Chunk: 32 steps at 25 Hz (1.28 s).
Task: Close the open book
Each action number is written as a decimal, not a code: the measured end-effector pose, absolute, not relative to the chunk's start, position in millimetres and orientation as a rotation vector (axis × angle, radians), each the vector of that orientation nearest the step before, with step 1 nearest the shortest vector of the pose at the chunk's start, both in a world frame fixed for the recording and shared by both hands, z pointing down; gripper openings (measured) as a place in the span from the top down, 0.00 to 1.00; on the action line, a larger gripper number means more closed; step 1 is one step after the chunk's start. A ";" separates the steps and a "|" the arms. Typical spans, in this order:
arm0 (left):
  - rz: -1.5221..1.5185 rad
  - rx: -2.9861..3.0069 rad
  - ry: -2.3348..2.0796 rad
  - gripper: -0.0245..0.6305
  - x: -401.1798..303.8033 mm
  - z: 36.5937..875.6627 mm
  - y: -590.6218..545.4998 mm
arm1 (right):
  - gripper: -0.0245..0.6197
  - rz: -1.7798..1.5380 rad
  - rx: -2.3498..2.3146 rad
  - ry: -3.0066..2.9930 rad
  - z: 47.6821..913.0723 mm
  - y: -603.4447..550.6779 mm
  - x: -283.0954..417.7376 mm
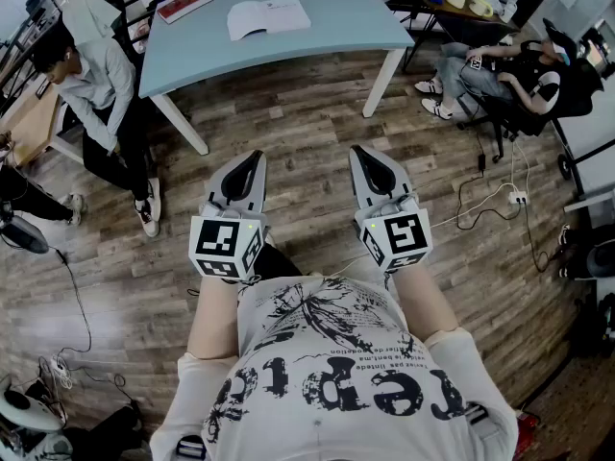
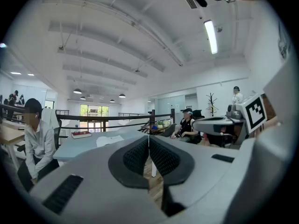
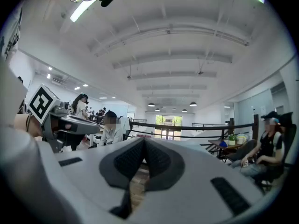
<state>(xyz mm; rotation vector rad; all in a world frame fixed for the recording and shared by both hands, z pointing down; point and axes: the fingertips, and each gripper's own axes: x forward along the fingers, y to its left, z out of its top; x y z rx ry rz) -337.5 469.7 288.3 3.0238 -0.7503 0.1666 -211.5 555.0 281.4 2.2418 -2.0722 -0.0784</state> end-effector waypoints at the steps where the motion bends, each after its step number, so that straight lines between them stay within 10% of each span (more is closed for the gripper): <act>1: 0.165 3.029 -0.752 0.93 -337.2 287.5 470.5 | 0.95 -0.075 2.244 -2.073 281.6 555.1 -210.8; 32: 0.157 2.992 -0.650 0.93 -236.2 325.3 310.8 | 0.95 0.028 2.269 -2.078 315.9 396.0 -119.1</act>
